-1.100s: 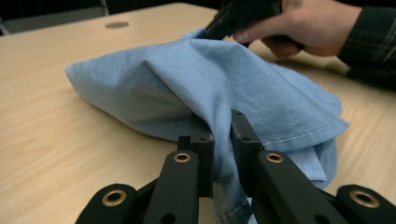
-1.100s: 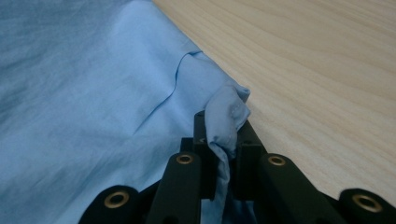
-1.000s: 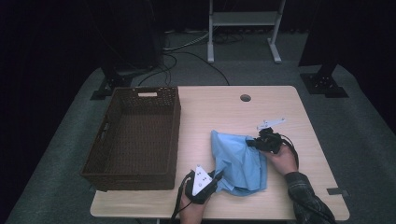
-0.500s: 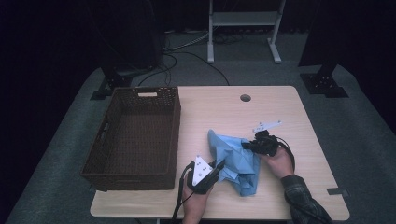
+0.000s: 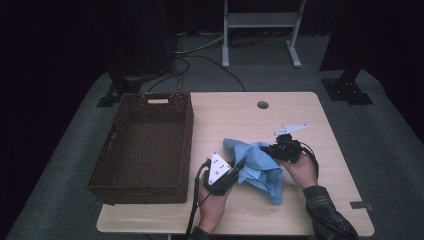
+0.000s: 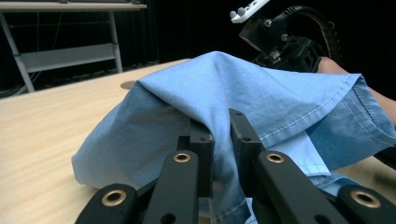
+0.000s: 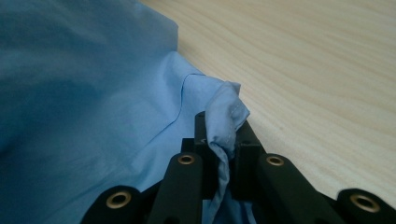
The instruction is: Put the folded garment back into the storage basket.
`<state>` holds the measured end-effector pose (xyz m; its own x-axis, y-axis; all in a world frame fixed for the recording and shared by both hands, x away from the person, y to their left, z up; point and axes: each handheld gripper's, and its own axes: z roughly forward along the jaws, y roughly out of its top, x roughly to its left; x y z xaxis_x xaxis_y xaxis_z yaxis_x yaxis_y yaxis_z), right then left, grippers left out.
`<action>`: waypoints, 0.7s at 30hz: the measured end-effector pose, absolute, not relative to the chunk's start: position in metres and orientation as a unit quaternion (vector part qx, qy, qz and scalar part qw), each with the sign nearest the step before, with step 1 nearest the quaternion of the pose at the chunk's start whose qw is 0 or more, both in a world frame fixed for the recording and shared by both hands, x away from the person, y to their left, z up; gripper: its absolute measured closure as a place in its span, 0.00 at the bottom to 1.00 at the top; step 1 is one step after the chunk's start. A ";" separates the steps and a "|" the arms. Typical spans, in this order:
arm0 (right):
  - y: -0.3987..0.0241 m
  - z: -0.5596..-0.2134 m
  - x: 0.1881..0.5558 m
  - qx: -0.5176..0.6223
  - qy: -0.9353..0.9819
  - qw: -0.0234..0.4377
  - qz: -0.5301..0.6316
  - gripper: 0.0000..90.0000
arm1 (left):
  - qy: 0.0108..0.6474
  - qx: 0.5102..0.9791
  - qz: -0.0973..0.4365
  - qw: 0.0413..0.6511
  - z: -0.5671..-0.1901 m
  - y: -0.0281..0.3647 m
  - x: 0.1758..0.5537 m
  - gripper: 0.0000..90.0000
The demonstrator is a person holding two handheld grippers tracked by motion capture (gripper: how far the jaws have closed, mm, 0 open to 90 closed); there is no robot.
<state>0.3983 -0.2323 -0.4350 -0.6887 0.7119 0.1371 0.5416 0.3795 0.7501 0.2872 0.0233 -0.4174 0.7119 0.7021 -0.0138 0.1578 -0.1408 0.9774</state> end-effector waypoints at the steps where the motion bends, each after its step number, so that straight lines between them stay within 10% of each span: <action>1: -0.232 -0.432 0.398 0.380 0.823 0.106 0.408 0.94 | 0.298 0.717 0.233 0.585 -0.414 0.023 0.288 0.92; 21: -0.205 -0.367 0.400 0.366 0.807 0.137 0.444 0.94 | 0.267 0.711 0.260 0.597 -0.339 0.060 0.298 0.91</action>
<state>0.4002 -0.2046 -0.3671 -0.6952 0.7113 0.1036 0.4680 0.3385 0.8163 0.2984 0.0596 -0.3392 0.7232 0.6888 0.0509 0.0690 -0.1454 0.9870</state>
